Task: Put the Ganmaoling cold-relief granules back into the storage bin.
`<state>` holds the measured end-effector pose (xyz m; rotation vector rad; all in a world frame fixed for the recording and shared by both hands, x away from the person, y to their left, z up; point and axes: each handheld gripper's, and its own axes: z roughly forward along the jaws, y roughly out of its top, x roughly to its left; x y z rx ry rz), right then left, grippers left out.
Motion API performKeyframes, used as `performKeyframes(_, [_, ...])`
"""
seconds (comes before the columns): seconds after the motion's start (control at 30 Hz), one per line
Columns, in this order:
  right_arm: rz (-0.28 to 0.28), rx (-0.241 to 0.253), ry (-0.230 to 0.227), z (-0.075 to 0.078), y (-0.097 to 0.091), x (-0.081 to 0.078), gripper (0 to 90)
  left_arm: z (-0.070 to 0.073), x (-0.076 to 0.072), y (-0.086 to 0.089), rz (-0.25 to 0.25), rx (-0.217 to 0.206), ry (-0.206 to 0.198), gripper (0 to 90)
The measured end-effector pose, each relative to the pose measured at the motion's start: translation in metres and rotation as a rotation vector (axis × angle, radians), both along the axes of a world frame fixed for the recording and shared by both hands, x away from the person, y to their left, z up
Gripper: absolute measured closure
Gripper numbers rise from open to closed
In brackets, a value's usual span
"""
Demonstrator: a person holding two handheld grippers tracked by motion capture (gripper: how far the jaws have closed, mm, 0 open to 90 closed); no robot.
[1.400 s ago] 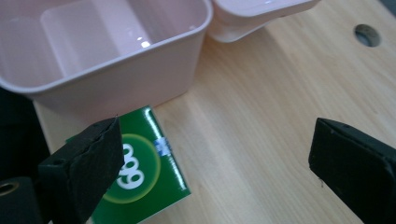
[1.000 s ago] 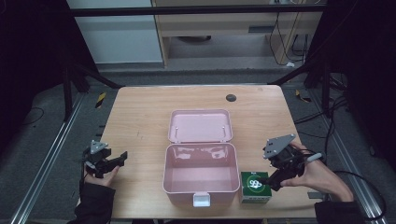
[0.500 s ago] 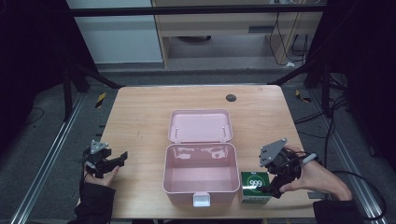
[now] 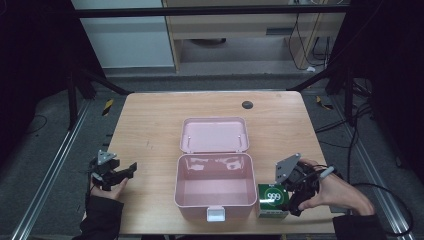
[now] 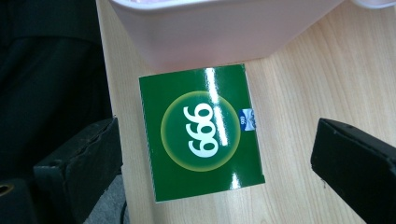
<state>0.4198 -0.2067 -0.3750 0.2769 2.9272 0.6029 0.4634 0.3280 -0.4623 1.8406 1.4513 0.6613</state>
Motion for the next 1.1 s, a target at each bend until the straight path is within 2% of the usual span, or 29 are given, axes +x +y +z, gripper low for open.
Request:
performKeyframes(0.27, [0.02, -0.047, 0.026, -0.011, 0.003, -0.001, 2.0, 0.0, 0.0, 0.0, -0.003, 0.002, 0.002, 29.6])
performKeyframes(0.47, [0.022, -0.053, 0.026, -0.017, 0.005, 0.0, 1.9, 0.0, 0.001, 0.0, -0.003, 0.0, 0.001, 29.6])
performKeyframes(0.67, [0.053, -0.068, 0.026, -0.024, 0.01, 0.001, 2.0, -0.001, 0.001, -0.001, -0.005, 0.004, 0.003, 29.5])
performKeyframes(1.1, [0.056, -0.099, 0.042, -0.041, 0.014, 0.005, 2.1, -0.001, 0.001, -0.001, -0.006, 0.005, 0.003, 29.6])
